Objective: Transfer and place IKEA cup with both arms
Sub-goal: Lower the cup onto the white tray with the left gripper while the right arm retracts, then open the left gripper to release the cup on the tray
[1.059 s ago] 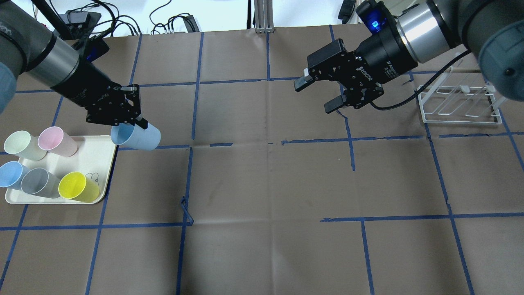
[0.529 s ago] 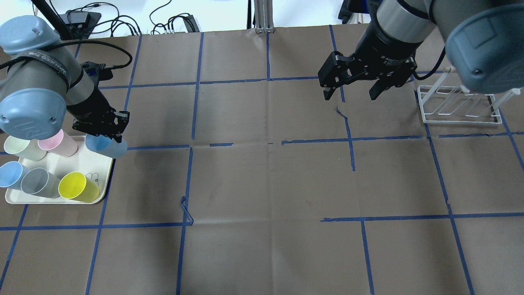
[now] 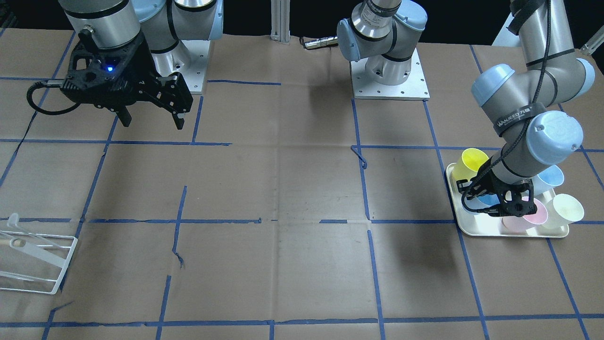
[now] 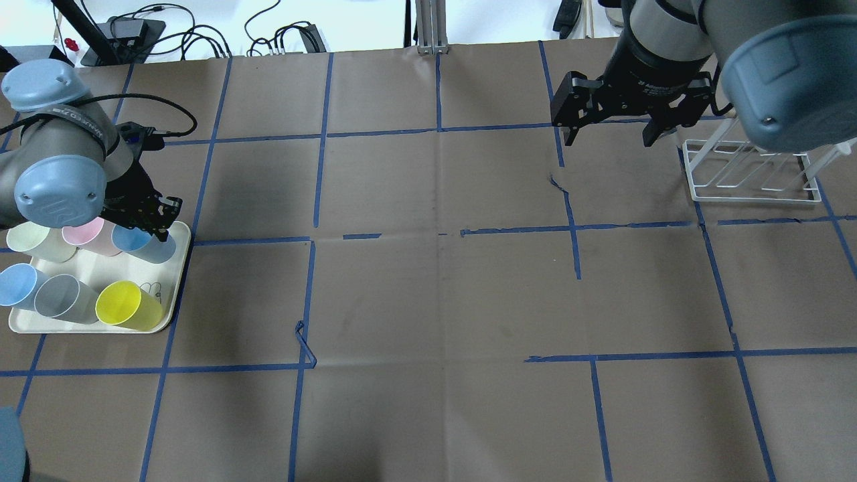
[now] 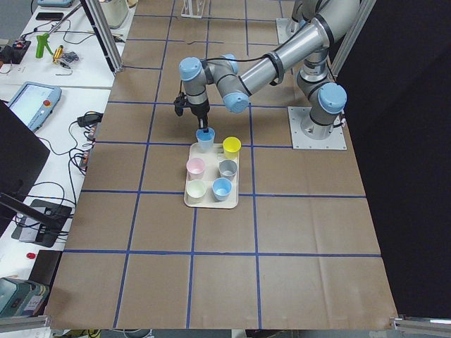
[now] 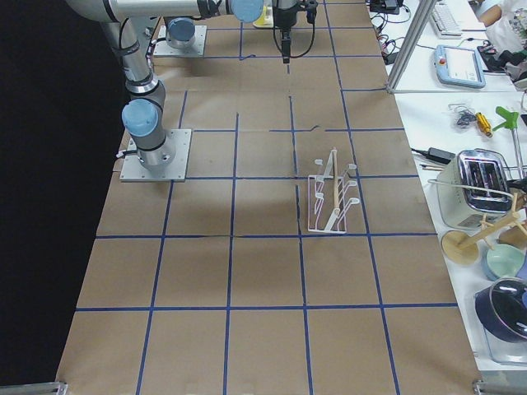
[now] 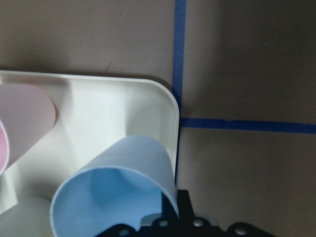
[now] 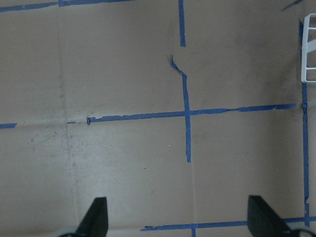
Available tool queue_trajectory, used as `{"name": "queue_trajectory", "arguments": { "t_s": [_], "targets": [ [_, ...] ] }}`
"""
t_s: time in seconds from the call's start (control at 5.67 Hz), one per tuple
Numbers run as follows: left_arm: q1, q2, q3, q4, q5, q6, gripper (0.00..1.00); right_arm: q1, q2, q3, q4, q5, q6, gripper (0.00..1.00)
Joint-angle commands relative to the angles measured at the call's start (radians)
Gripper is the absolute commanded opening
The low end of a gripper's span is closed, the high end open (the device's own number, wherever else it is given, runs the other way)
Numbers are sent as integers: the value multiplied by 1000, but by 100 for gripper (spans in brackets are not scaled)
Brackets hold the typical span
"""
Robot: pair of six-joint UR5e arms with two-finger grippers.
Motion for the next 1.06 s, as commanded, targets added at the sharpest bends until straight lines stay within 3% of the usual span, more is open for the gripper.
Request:
{"name": "queue_trajectory", "arguments": {
  "t_s": [0.0, 0.88],
  "targets": [
    [14, -27, 3, 6, 0, 13, 2, -18, -4, 3, -2, 3, 52, 100],
    [14, -49, 6, 20, 39, 19, 5, -7, -16, 0, 4, -37, 47, 100]
  ]
}}
